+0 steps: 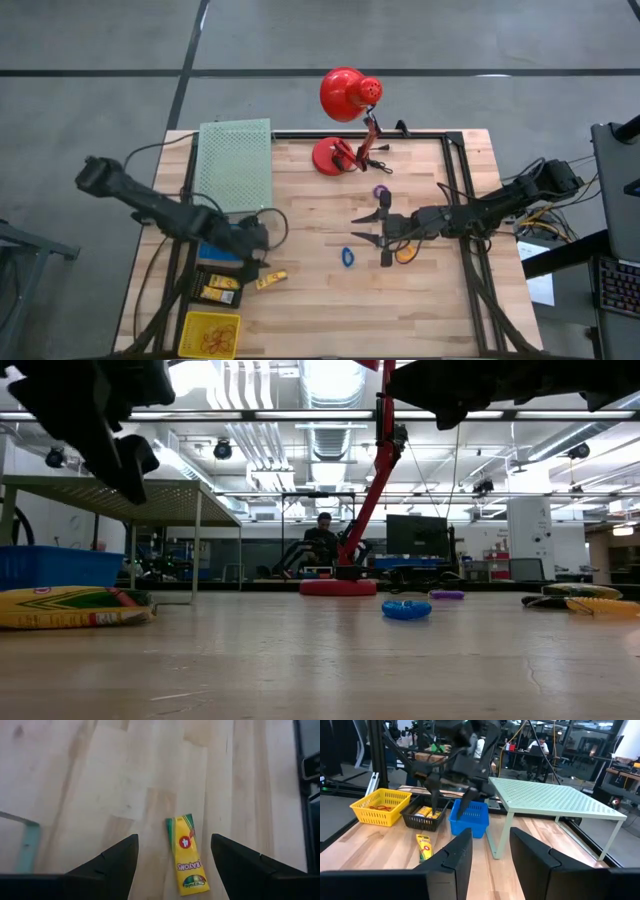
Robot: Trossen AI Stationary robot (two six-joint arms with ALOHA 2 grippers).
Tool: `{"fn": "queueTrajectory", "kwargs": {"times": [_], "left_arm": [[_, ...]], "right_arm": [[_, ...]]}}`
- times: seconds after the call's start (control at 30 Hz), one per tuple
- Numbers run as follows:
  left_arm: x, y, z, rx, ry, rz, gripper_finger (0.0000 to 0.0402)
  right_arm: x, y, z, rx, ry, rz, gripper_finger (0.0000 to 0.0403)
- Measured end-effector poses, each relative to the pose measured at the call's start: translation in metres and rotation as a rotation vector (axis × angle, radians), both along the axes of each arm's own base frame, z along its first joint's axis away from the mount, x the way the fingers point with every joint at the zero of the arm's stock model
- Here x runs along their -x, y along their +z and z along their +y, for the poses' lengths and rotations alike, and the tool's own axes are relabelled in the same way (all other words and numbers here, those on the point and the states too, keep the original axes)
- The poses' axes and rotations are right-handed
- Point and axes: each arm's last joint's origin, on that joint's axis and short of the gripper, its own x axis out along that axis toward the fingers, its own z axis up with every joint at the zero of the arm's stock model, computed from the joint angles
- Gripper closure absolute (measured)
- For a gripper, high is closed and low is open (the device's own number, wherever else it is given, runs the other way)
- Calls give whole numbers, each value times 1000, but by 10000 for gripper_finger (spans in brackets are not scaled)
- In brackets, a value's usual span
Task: Pick & Place Office Desk Supplies
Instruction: Put the crayons box into the black bin
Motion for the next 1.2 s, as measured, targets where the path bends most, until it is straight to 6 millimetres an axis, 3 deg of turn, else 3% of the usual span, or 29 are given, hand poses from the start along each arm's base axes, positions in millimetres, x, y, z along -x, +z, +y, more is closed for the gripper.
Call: {"fn": "queueTrajectory", "kwargs": {"times": [0.2, 0.73, 1.2], "left_arm": [[-8, -16, -19, 17, -11, 30, 145], [-23, -61, -30, 31, 132, 207, 145], [-20, -70, -48, -12, 4, 200, 145]], "right_arm": [[0, 0, 0, 2, 0, 1, 272], [0, -1, 0, 2, 0, 4, 278], [0, -1, 0, 4, 0, 5, 278]]}}
